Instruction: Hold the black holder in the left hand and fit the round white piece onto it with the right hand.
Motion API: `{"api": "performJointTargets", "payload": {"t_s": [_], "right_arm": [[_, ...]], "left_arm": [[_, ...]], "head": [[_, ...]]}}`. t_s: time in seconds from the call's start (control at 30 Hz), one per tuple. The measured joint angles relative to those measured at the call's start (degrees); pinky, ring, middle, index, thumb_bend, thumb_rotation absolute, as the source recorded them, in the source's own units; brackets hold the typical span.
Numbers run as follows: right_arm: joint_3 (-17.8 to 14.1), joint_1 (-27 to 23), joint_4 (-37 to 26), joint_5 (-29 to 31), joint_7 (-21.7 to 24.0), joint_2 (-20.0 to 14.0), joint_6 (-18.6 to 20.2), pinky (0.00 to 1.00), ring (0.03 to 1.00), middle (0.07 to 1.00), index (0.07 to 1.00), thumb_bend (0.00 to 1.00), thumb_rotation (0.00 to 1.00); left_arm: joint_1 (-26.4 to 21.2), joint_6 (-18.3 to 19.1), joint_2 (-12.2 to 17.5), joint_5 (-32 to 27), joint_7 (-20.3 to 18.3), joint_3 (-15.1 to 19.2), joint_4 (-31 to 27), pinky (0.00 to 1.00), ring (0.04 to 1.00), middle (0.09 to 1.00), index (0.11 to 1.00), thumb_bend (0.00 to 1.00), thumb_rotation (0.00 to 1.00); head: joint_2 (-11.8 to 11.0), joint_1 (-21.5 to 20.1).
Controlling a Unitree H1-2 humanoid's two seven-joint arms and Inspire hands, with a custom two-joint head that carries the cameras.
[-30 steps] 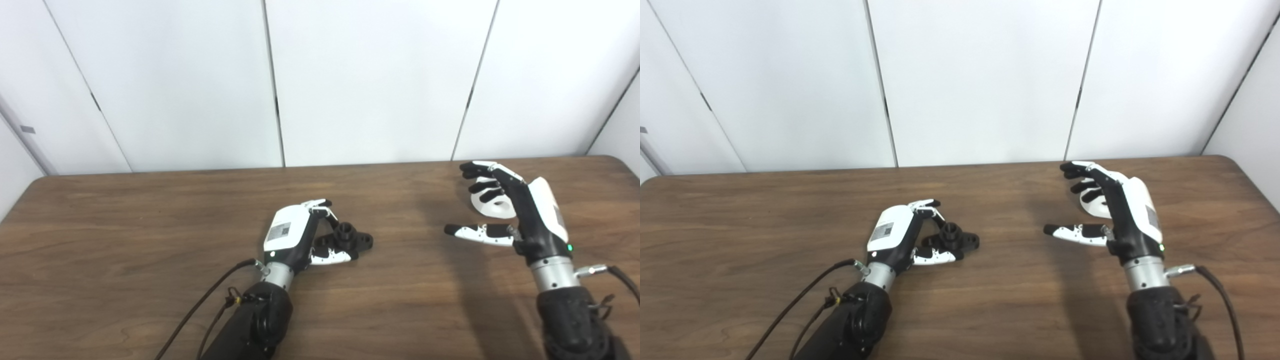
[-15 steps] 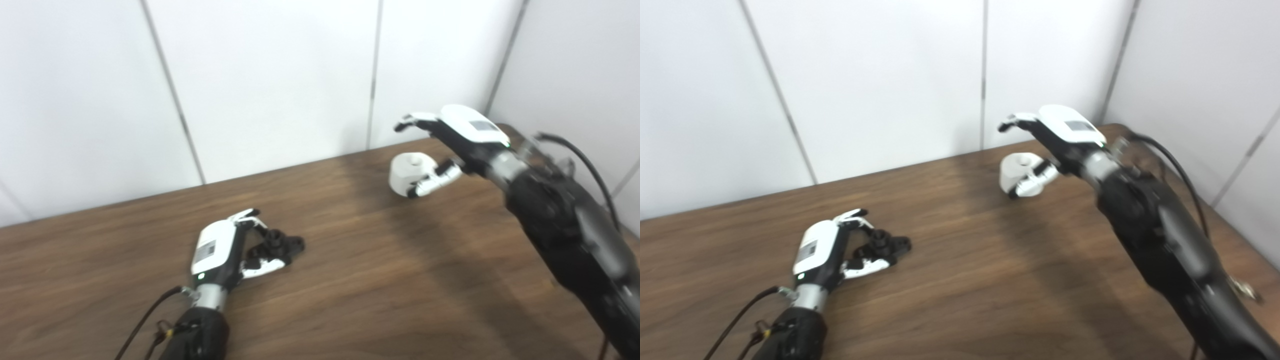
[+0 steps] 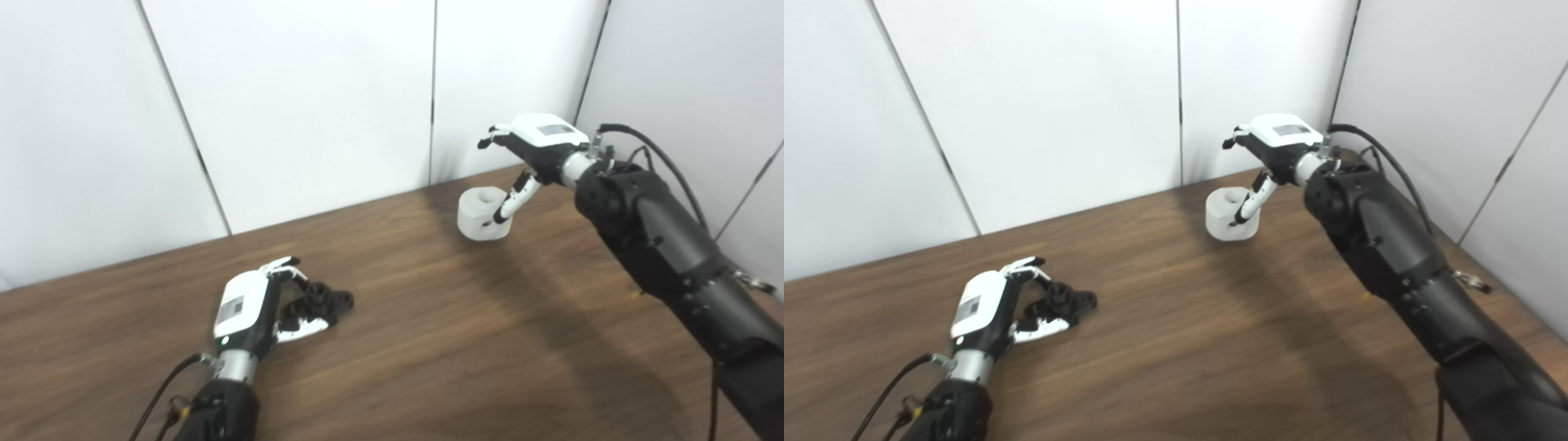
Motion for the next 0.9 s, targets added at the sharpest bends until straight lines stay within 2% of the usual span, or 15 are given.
{"api": "performJointTargets", "payload": {"t_s": [0.1,0.23,0.6,0.9], "right_arm": [[1.7,-1.8,3.1,-1.7,0.0,0.3,0.1,0.90,0.956,0.959,0.871,0.96,0.32],[2.5,-3.4,7.3,-2.0,-0.7,1.5,-0.2,0.91,0.959,0.962,0.877,0.96,0.31],[4.7,-3.5,14.9,-2.0,-4.9,4.3,-1.7,0.89,0.940,0.951,0.877,0.96,0.32],[6.0,-3.6,17.1,-1.8,-5.4,4.8,-1.7,0.90,0.943,0.947,0.878,0.98,0.34]], "left_arm": [[-0.2,-1.2,0.1,-0.3,0.0,0.4,0.3,0.78,0.832,0.823,0.477,0.52,0.08],[-0.2,-1.5,0.2,-0.3,0.0,0.6,0.5,0.78,0.830,0.822,0.477,0.52,0.08],[-0.3,-1.6,0.2,-0.4,0.0,0.7,0.5,0.79,0.836,0.822,0.477,0.52,0.08],[-0.2,-1.6,0.2,-0.3,-0.2,0.7,0.3,0.78,0.835,0.819,0.477,0.52,0.08]], "head": [[0.1,0.1],[0.3,1.1],[0.6,1.4],[1.2,1.8]]}}
